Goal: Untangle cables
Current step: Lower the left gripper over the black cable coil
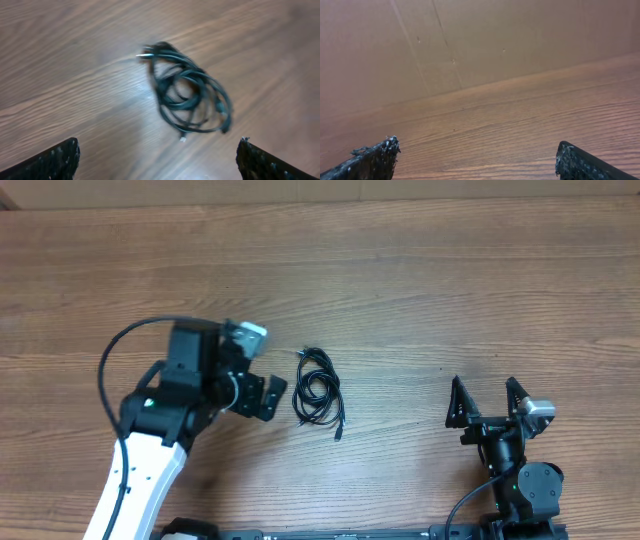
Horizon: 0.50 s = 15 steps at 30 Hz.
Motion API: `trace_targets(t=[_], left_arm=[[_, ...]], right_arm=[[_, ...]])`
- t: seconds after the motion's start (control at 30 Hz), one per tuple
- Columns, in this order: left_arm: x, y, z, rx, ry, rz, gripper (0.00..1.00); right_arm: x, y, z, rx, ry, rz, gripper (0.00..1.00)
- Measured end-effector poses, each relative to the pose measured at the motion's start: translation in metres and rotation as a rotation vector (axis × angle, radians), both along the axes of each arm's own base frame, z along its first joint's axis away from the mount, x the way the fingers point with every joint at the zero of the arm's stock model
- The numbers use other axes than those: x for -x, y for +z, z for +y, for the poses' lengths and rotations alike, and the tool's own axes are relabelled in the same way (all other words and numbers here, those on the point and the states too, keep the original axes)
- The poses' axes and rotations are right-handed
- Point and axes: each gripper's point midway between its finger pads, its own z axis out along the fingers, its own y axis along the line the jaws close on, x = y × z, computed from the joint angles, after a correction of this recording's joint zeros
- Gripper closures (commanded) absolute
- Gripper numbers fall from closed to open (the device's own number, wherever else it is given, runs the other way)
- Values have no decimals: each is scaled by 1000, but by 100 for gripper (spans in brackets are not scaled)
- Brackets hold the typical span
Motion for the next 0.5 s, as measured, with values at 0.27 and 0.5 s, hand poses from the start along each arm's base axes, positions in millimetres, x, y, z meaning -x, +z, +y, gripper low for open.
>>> trace_targets(t=[0.27, 0.5], left_arm=[[-19, -4, -30, 5, -74, 50, 1], [-38, -35, -36, 4, -48, 115, 0]], right_arm=[[0, 0, 0, 0, 0, 0, 0], [0, 0, 0, 0, 0, 0, 0]])
